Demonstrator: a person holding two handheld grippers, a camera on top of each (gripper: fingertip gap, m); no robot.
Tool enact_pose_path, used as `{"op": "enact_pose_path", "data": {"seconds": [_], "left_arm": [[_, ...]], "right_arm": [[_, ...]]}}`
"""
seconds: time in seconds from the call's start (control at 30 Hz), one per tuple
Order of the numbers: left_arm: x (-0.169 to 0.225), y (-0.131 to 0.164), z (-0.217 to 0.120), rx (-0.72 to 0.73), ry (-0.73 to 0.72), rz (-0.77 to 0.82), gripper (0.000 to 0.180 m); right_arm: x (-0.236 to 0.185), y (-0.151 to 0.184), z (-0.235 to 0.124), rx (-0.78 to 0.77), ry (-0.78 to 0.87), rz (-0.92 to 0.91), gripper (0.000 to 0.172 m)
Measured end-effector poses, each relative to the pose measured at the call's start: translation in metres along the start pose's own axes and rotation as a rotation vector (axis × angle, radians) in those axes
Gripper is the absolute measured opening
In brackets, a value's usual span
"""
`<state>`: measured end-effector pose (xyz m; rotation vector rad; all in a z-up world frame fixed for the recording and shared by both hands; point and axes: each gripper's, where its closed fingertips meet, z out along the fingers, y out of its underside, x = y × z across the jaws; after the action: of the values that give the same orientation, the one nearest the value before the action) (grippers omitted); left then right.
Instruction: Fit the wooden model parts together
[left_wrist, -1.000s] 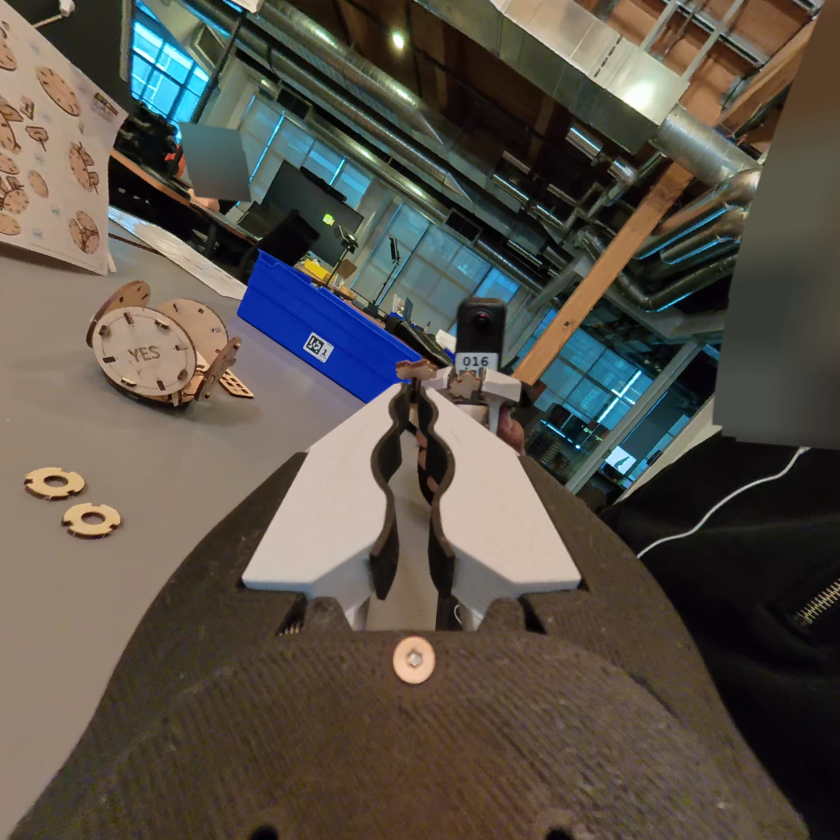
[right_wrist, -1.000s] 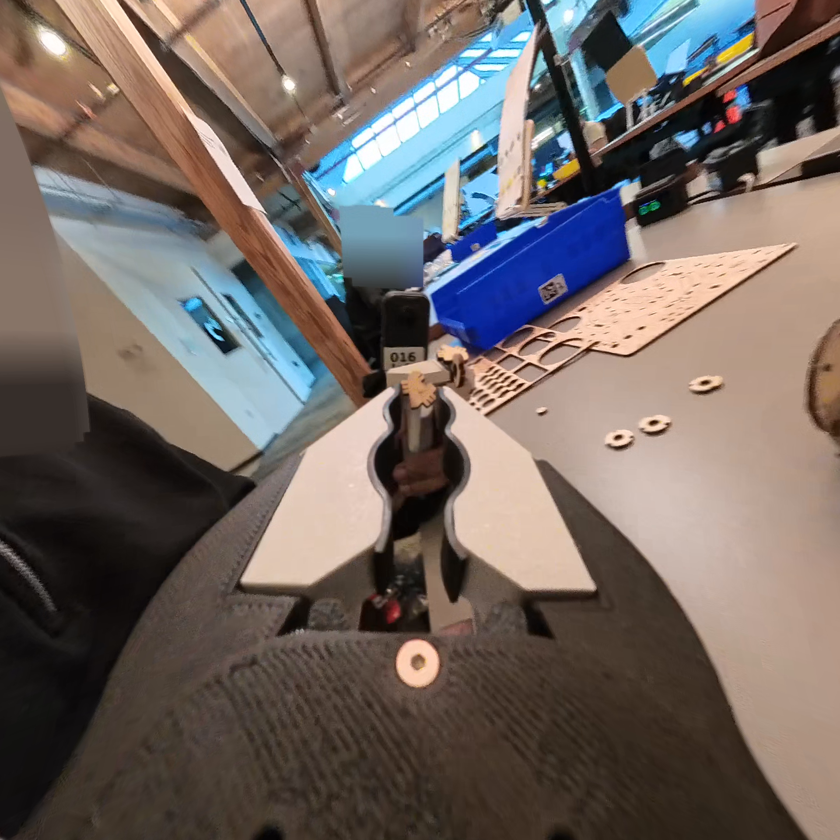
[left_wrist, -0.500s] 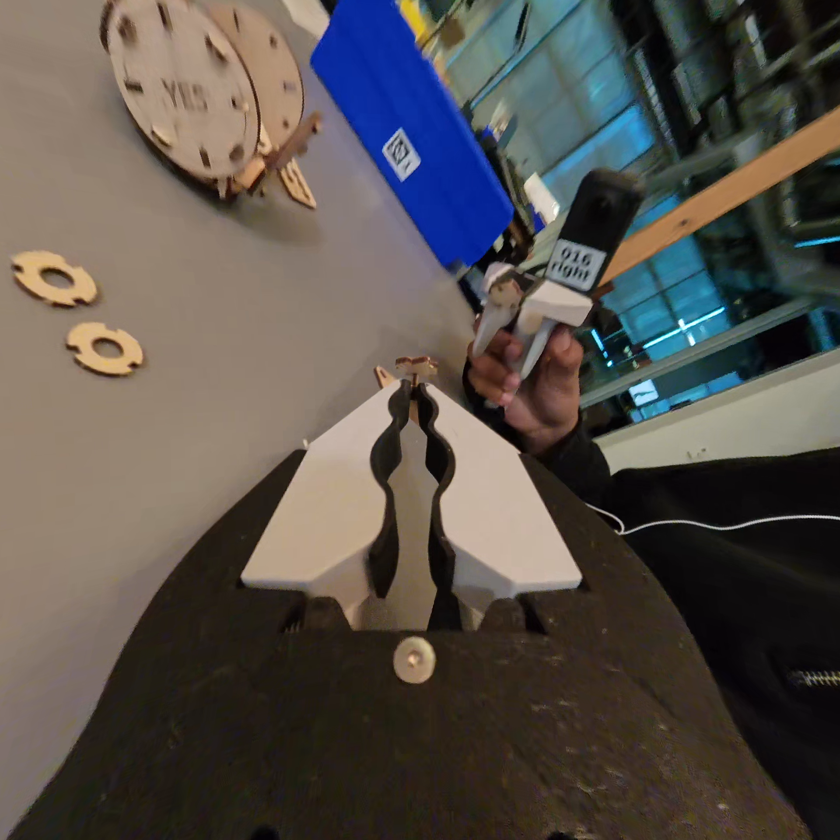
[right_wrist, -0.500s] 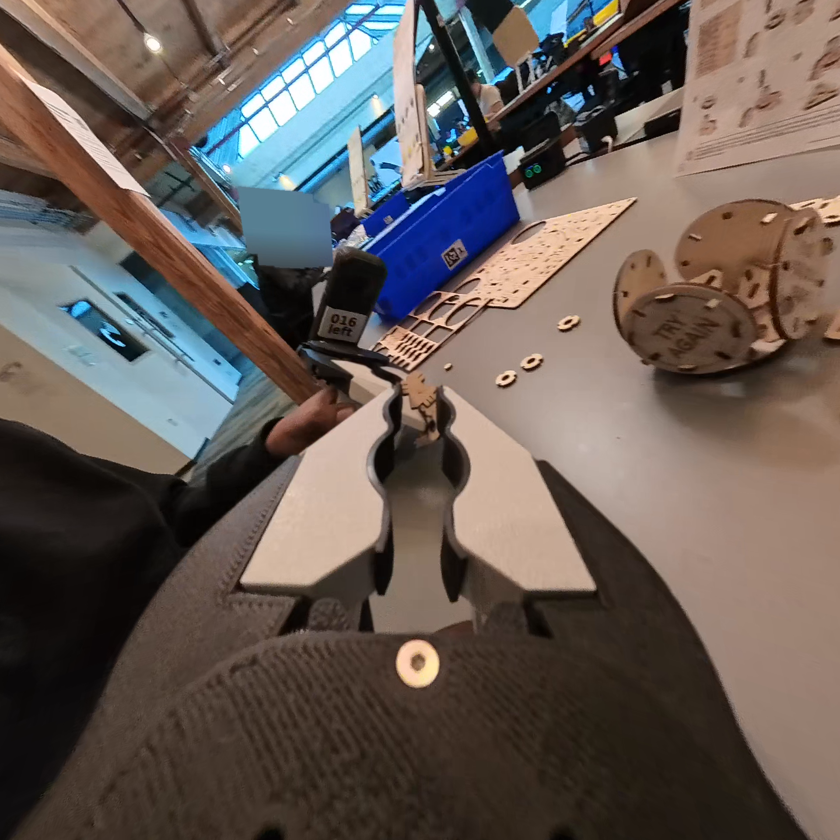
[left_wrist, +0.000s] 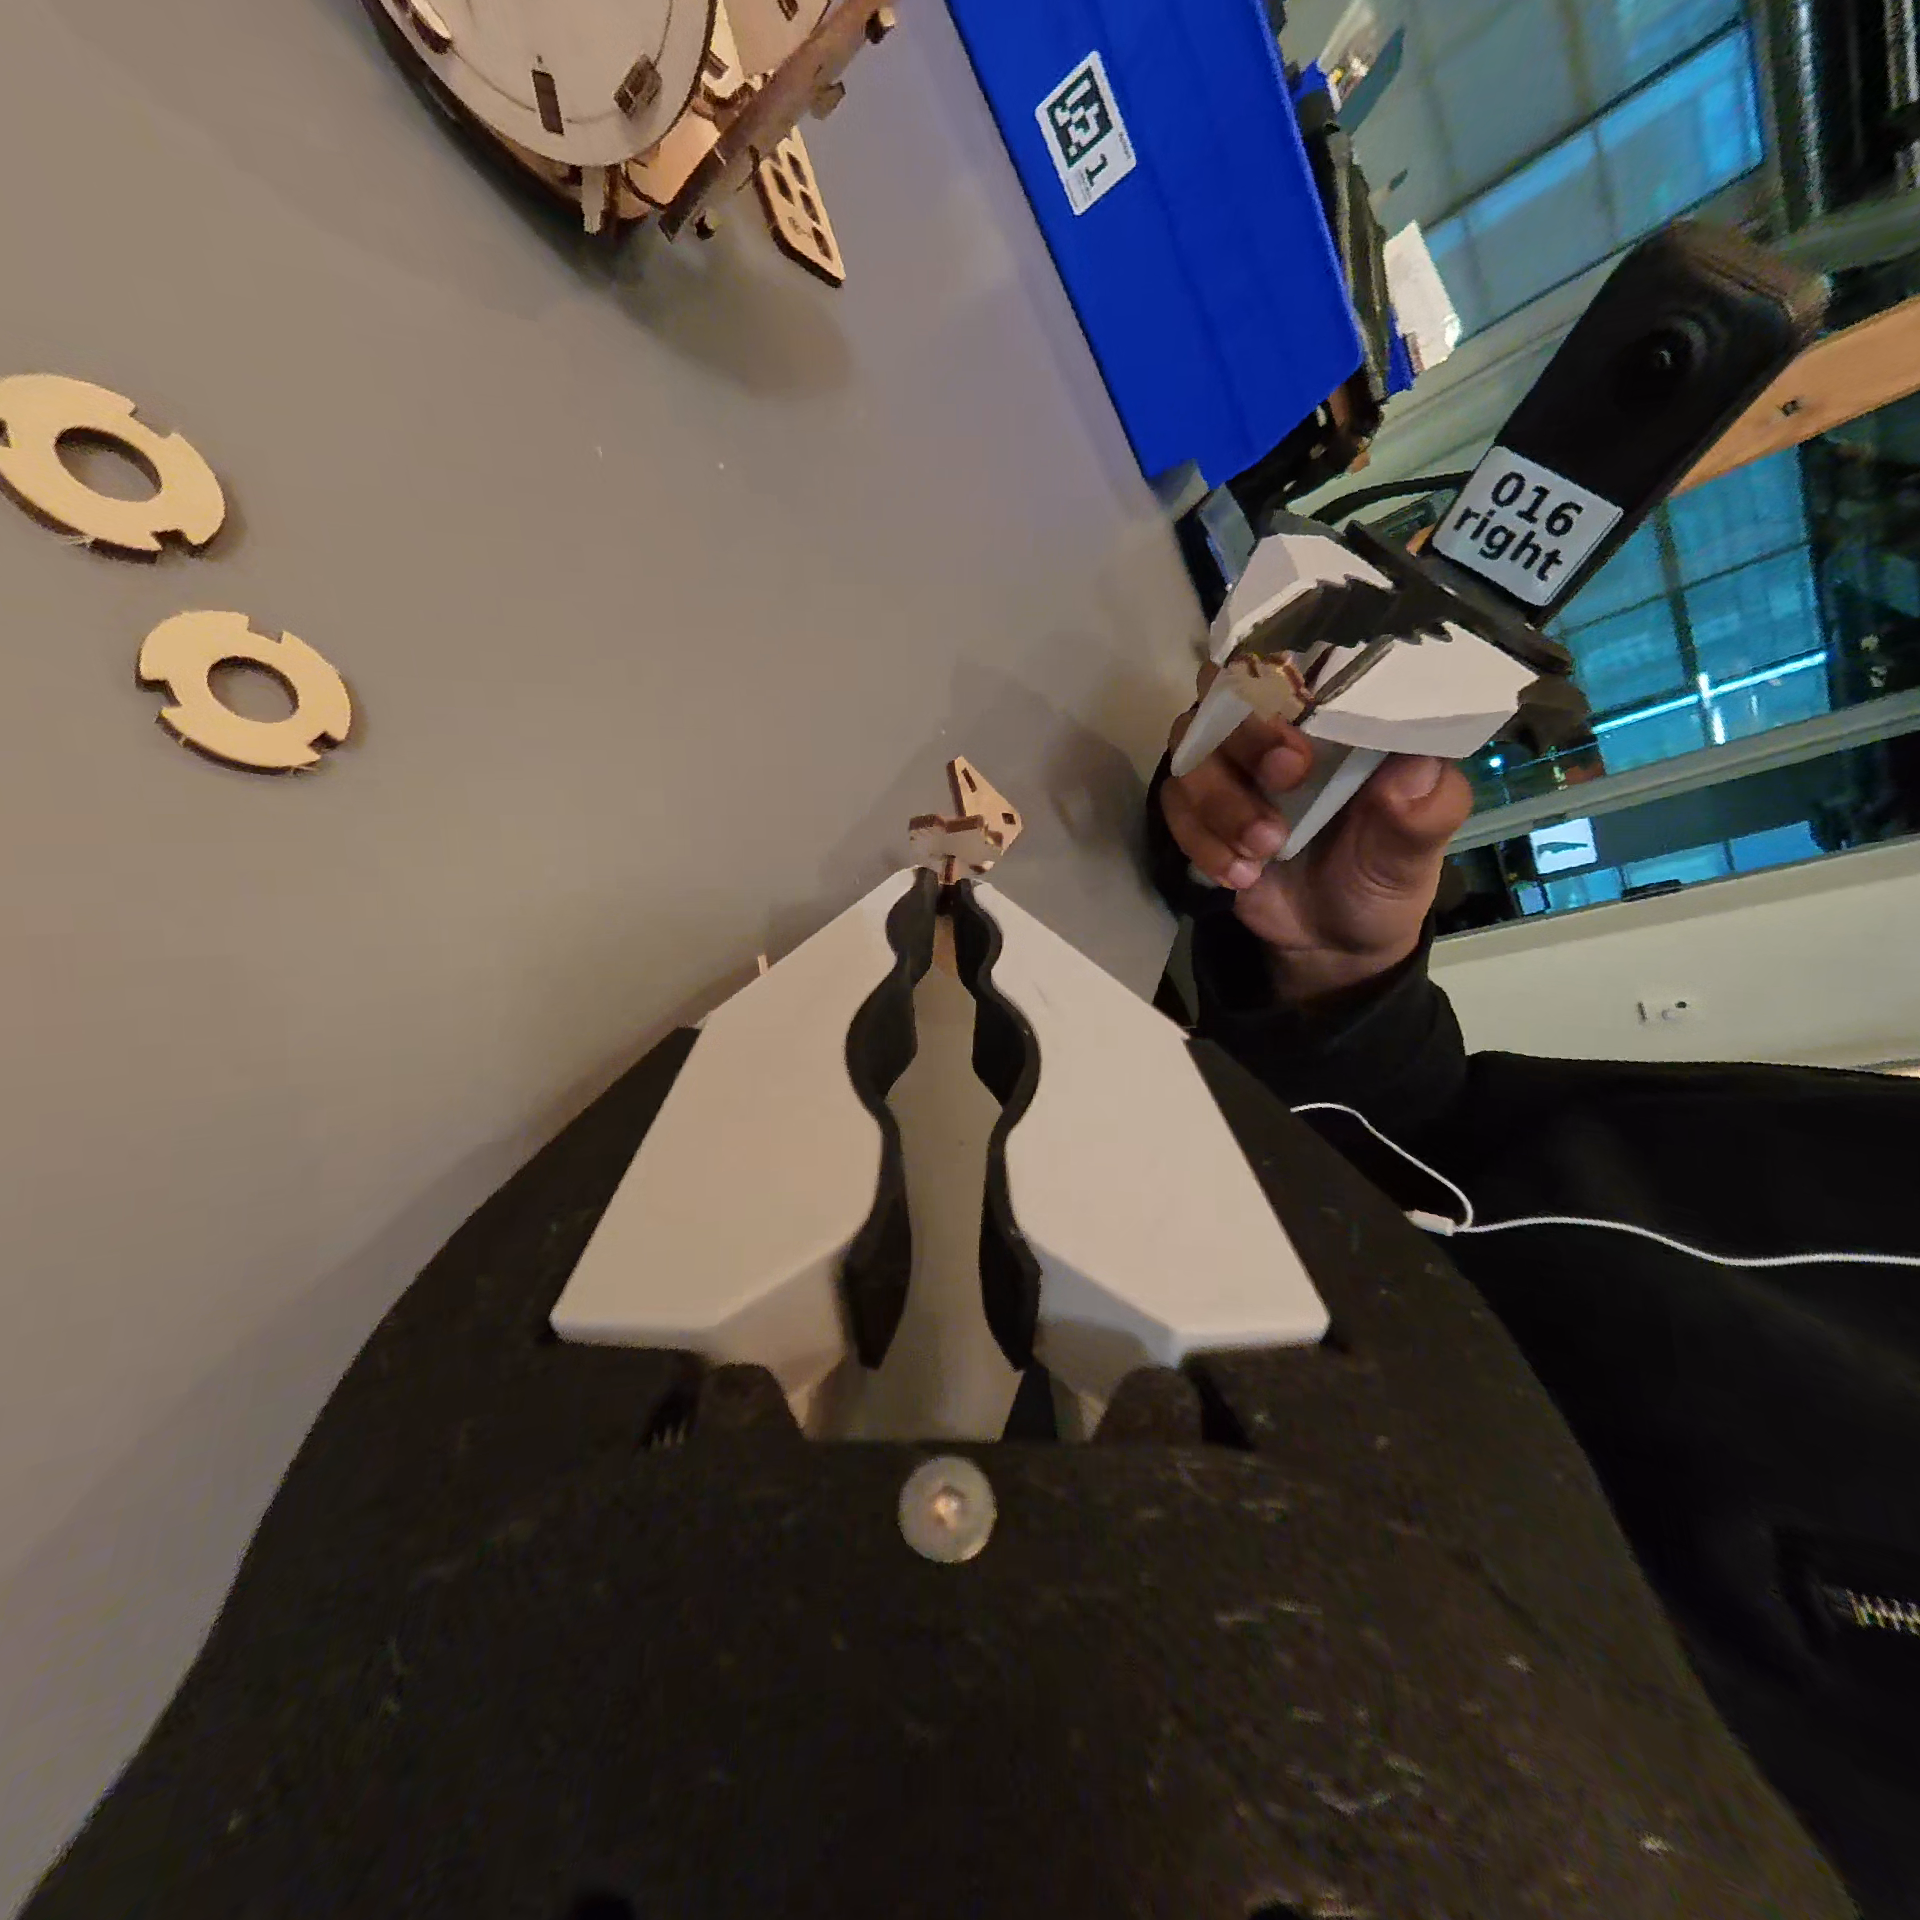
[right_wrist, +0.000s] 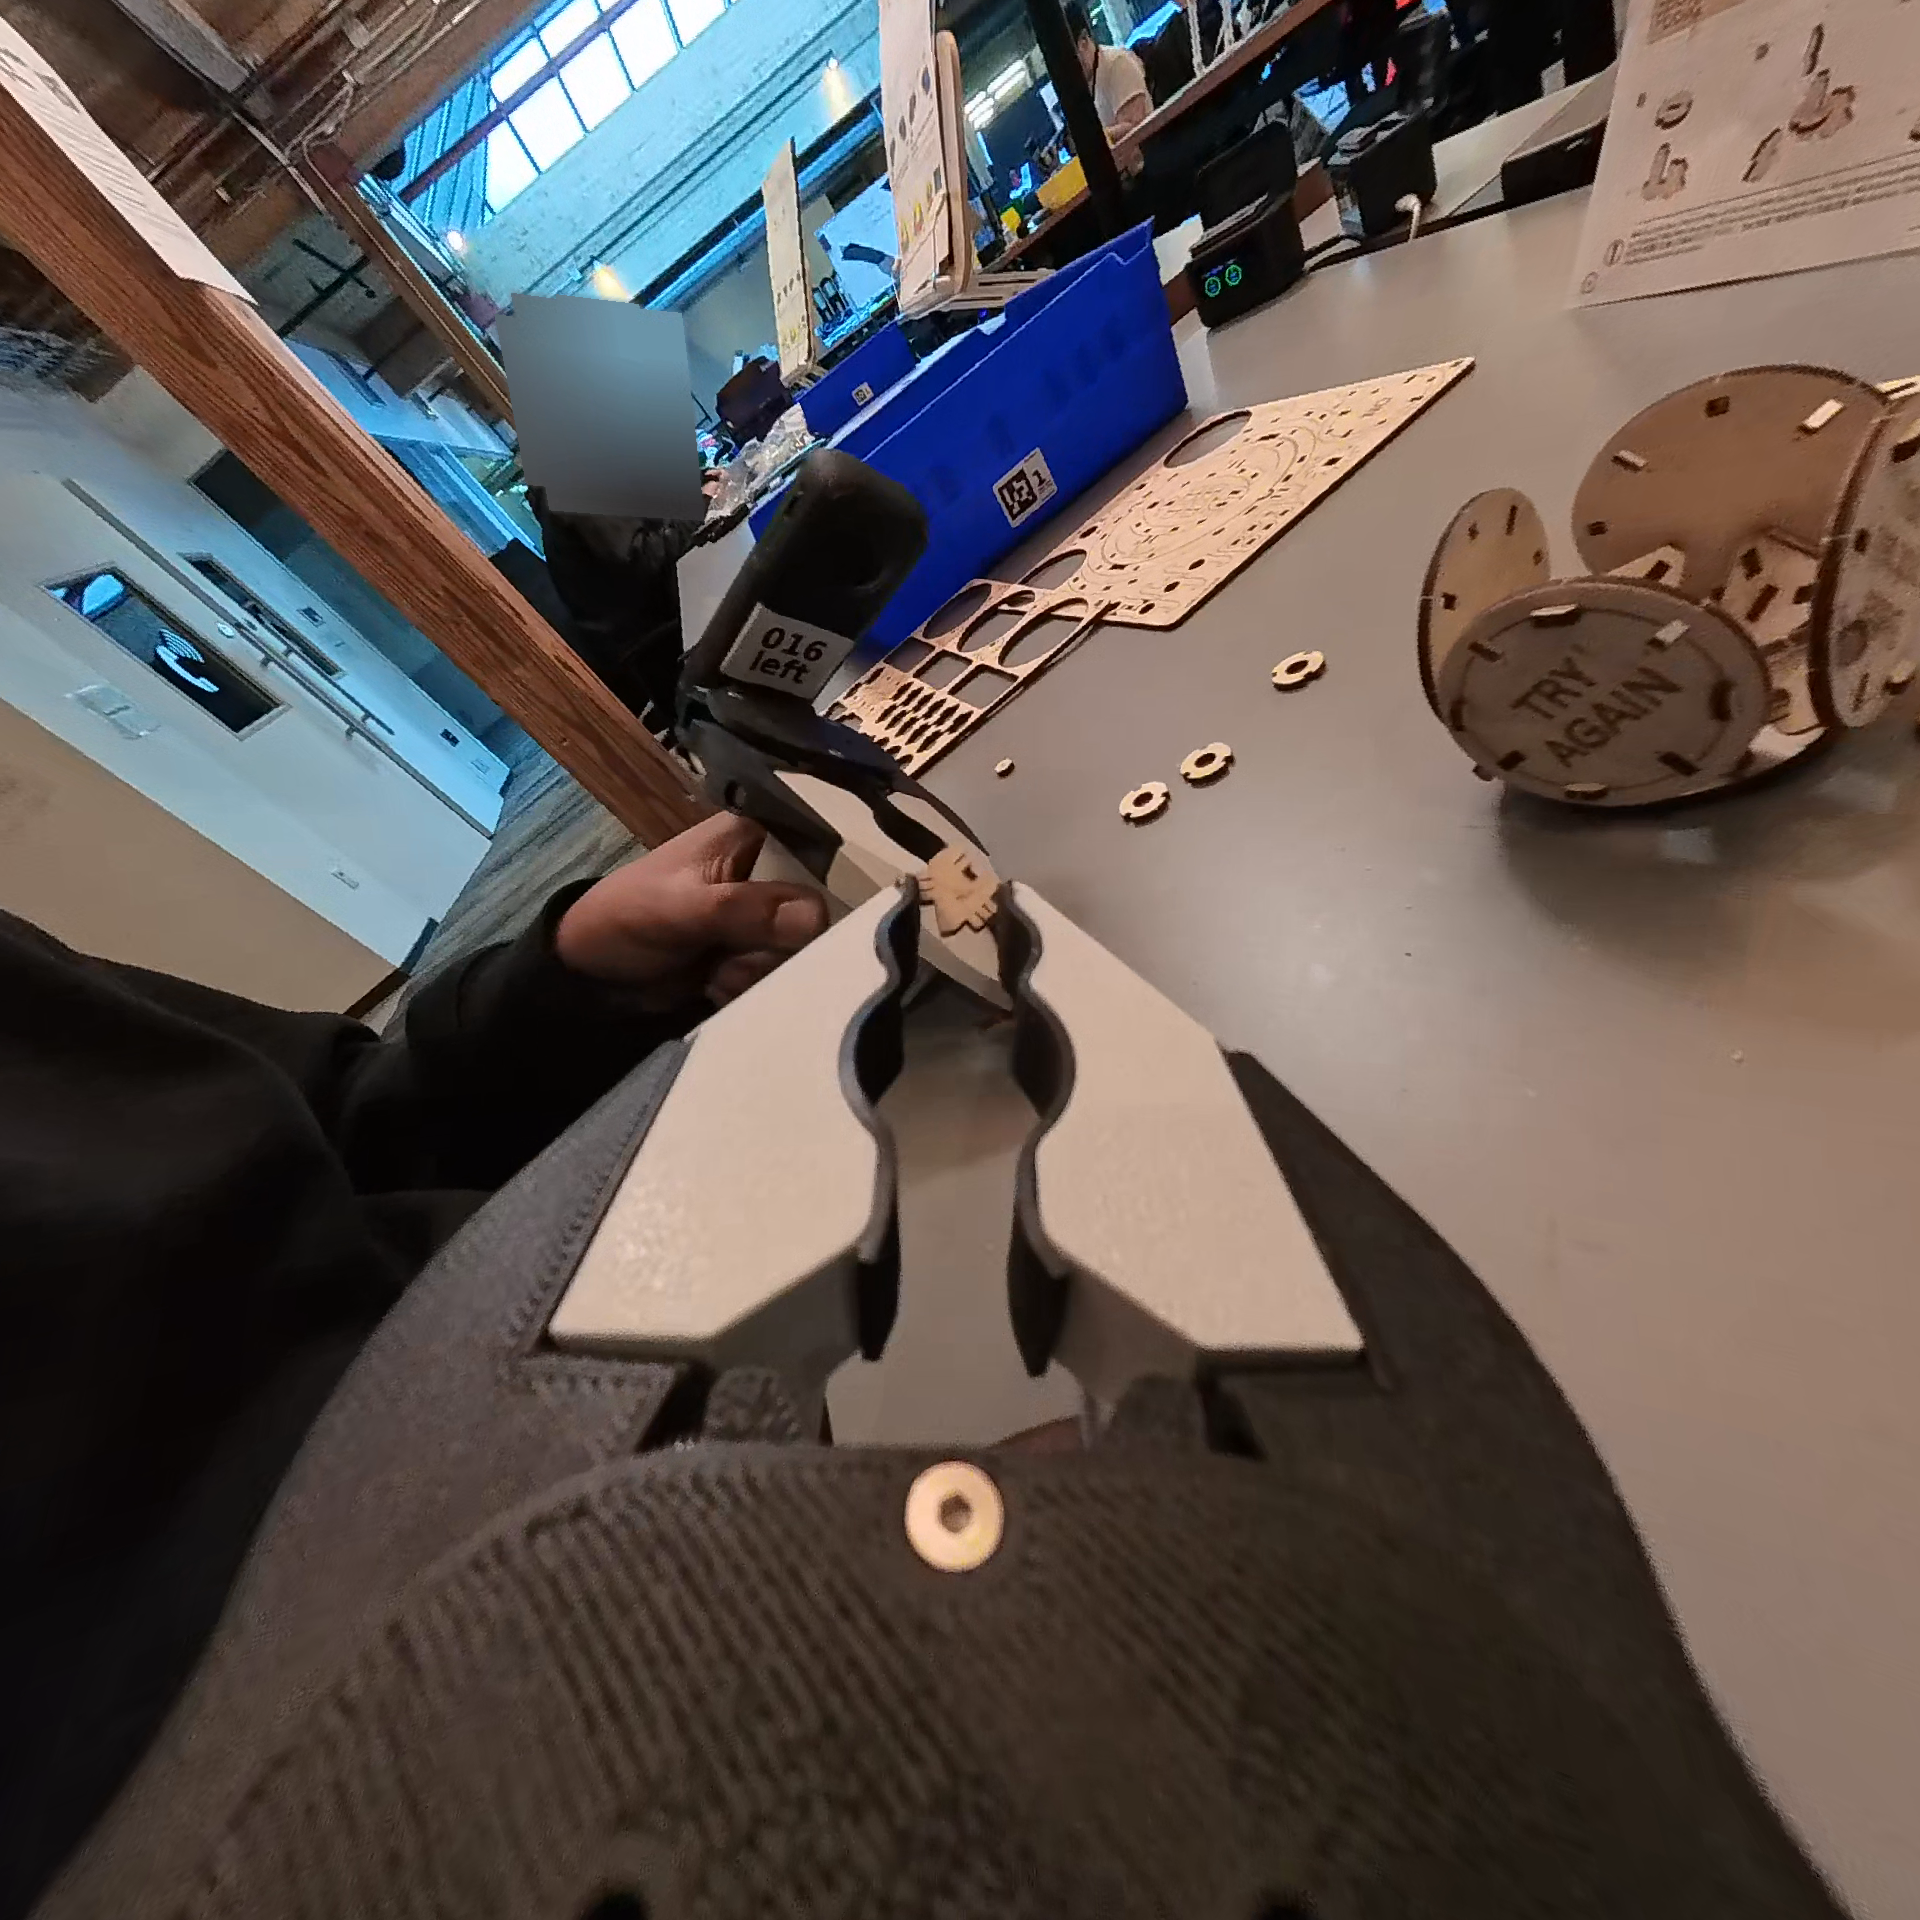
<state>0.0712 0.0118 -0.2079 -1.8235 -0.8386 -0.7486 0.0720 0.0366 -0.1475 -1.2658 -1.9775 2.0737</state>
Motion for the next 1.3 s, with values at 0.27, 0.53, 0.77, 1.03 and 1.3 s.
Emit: {"op": "enact_pose_path", "data": {"seconds": [0.27,0.53,0.77,1.03,1.3], "left_arm": [[0.002,0.000,-0.004,0.012,0.011,0.006,0.008],[0.062,-0.029,-0.036,0.236,0.275,0.200,0.019],[0.114,-0.020,-0.047,0.281,0.468,0.410,0.032],[0.114,-0.010,-0.043,0.248,0.481,0.435,0.024],[0.110,-0.011,-0.043,0.261,0.471,0.434,0.005]], "right_arm": [[-0.007,0.003,0.004,-0.026,-0.034,0.017,0.013],[-0.028,-0.007,0.001,0.029,-0.212,0.163,0.013],[-0.068,-0.008,0.004,0.004,-0.481,0.316,0.013],[-0.074,-0.014,-0.001,0.039,-0.579,0.394,0.013],[-0.073,-0.006,0.003,0.012,-0.595,0.445,0.013]]}}
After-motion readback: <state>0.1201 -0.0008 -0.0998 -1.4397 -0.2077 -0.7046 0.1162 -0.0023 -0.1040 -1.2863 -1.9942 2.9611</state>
